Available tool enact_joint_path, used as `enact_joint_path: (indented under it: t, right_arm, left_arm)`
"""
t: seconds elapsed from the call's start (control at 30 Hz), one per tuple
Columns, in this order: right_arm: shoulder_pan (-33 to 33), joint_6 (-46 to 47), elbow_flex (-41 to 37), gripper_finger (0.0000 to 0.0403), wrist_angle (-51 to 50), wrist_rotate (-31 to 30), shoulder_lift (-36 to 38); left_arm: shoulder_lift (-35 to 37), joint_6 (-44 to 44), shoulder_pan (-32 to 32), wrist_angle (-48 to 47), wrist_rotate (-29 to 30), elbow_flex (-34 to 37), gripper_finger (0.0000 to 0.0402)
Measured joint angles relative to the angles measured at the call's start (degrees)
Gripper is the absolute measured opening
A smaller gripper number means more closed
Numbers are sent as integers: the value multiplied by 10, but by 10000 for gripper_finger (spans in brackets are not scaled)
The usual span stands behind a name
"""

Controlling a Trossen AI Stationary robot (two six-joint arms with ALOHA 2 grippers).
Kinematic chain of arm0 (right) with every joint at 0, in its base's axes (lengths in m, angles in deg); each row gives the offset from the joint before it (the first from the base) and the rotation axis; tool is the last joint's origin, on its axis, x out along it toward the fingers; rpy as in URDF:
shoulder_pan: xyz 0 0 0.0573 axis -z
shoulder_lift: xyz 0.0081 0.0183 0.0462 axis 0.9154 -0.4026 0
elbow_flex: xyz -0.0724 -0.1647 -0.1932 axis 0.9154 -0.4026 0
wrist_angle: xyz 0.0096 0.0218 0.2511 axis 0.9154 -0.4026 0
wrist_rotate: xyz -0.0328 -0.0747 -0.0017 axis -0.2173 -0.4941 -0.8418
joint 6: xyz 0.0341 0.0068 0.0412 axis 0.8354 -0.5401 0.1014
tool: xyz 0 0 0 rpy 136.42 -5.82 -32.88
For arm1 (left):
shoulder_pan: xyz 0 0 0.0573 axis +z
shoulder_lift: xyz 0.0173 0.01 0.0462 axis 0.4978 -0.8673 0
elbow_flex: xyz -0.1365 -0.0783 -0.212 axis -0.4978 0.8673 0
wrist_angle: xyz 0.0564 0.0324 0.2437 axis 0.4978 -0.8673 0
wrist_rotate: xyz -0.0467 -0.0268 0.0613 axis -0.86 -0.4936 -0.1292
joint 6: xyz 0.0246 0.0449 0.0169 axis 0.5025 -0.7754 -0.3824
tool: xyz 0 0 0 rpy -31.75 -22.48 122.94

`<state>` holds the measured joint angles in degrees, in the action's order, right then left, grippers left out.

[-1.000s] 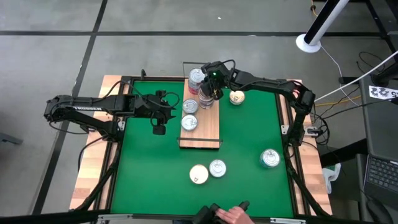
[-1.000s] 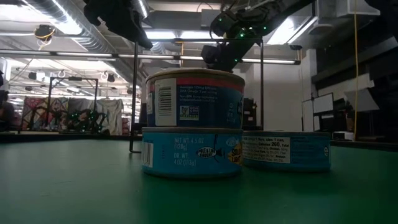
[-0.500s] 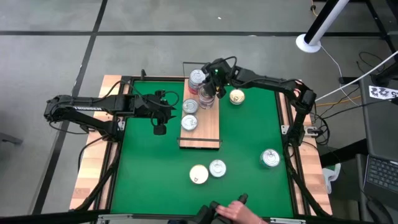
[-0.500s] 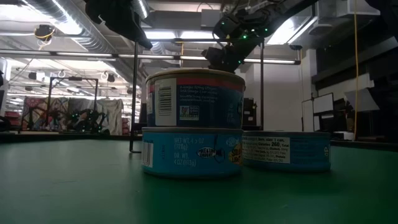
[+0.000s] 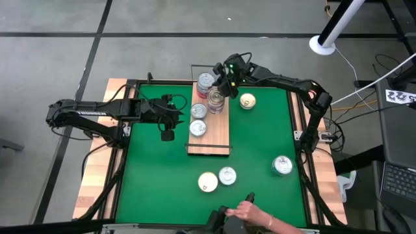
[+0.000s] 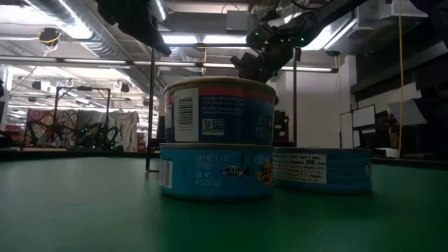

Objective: Stack canned seafood by type on shelf
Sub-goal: Stack the red tuna can on top of the red tuna can on the shelf, then put the dark blue tuna can on the shelf

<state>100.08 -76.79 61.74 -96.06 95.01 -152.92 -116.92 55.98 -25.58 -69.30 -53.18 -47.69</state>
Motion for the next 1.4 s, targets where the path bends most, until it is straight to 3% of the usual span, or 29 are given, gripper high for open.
enact_joint_path:
  t: [0.27,1.03,1.4]
  right_arm:
    - [7,-12,0,0,35,18,-20]
    - [7,-9,0,2,27,-2,-29]
    - [7,-4,0,54,30,-1,-28]
  left_arm:
    - [0,-2,0,26,0,0,131]
    - [0,-1,0,26,0,0,131]
    - [0,-1,0,26,0,0,131]
